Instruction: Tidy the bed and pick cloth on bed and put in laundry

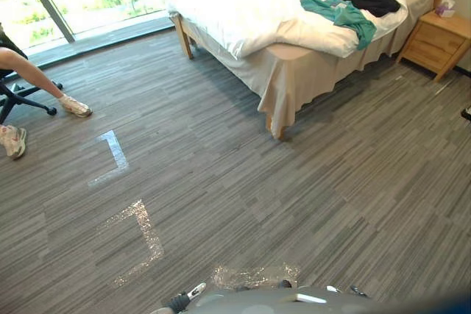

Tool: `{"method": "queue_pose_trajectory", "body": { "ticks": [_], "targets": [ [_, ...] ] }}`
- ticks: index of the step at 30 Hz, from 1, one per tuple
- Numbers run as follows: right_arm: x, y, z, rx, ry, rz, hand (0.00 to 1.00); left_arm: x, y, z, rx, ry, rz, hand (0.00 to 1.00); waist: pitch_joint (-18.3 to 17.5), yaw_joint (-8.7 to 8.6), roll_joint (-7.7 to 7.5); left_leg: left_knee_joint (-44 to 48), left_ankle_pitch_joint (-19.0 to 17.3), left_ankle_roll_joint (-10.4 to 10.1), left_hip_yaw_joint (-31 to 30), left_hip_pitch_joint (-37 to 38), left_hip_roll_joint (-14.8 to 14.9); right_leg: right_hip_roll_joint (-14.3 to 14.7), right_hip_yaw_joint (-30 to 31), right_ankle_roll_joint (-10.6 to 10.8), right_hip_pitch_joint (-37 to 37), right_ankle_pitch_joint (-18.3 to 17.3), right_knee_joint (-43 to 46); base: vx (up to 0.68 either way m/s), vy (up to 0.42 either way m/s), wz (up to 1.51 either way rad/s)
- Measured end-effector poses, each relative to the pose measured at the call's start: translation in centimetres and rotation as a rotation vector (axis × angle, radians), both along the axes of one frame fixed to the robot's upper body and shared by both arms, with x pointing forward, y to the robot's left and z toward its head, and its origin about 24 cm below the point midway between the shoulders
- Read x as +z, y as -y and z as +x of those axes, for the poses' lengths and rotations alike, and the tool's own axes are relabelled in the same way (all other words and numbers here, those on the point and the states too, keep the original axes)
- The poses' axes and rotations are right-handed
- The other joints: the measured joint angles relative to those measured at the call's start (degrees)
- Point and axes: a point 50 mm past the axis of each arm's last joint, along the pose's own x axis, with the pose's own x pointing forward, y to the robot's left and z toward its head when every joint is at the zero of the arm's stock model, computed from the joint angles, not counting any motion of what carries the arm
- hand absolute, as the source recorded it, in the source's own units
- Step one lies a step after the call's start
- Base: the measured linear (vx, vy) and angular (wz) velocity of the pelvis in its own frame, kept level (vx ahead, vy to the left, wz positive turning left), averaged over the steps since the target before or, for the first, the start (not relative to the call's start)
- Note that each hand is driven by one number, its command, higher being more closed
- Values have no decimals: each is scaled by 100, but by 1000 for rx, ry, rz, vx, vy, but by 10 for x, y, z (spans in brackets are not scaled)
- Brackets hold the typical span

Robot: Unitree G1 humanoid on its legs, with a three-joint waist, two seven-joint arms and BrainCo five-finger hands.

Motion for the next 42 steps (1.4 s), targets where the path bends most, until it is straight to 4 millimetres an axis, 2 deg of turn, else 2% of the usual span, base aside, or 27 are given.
{"method": "queue_pose_trajectory", "body": {
  "ticks": [5,7,14,34,37,38,39,40,41,42],
  "targets": [
    [0,0,5,4,1,1,0,0,0,4,-93,8,33,0,19,2,-12,-139,-16,-28,-2,125,5,28,-21,49,219,48,-287,72,-10,0],
    [0,0,6,-1,3,2,0,1,0,6,-112,11,39,0,141,-3,-11,-146,-22,-38,1,207,6,31,-30,54,316,48,-309,19,-4,0],
    [0,0,7,-5,5,0,0,1,0,7,-112,-7,41,0,173,3,-20,-336,23,-109,7,316,29,62,-29,100,354,75,-415,-10,-7,0],
    [0,-2,7,-37,23,1,0,1,-2,7,-131,-12,82,0,258,0,-137,-420,39,-78,89,440,45,75,6,73,414,48,-389,-8,-4,-1],
    [2,-3,14,-75,64,9,0,2,-4,15,-145,5,89,0,444,-3,-167,-57,-119,-77,175,241,53,-27,22,70,-181,-550,861,-34,-13,-12],
    [3,-7,20,-109,91,17,0,4,-9,21,-149,20,108,0,644,26,-282,340,-302,9,317,53,22,-224,-70,341,-758,-1003,2040,-68,-3,-24],
    [3,-8,21,-124,98,23,0,4,-11,22,-150,23,114,0,688,34,-331,445,-349,49,354,-1,20,-286,-157,417,-922,-1087,2382,-75,-8,-30],
    [3,-11,22,-142,108,30,0,5,-13,24,-152,25,121,0,745,34,-395,532,-389,77,410,-26,14,-383,-292,395,-1092,-1162,2733,-32,-12,-28],
    [4,-13,24,-170,119,37,0,6,-17,26,-154,27,130,0,837,36,-431,638,-454,83,491,-37,-4,-579,-496,276,-1285,-1239,3187,-17,-23,-36],
    [4,-18,25,-198,131,52,0,7,-20,27,-149,28,137,0,858,20,-493,815,-586,67,554,-33,5,-837,-643,256,-1384,-1249,3497,1,-49,-48]
  ]
}}
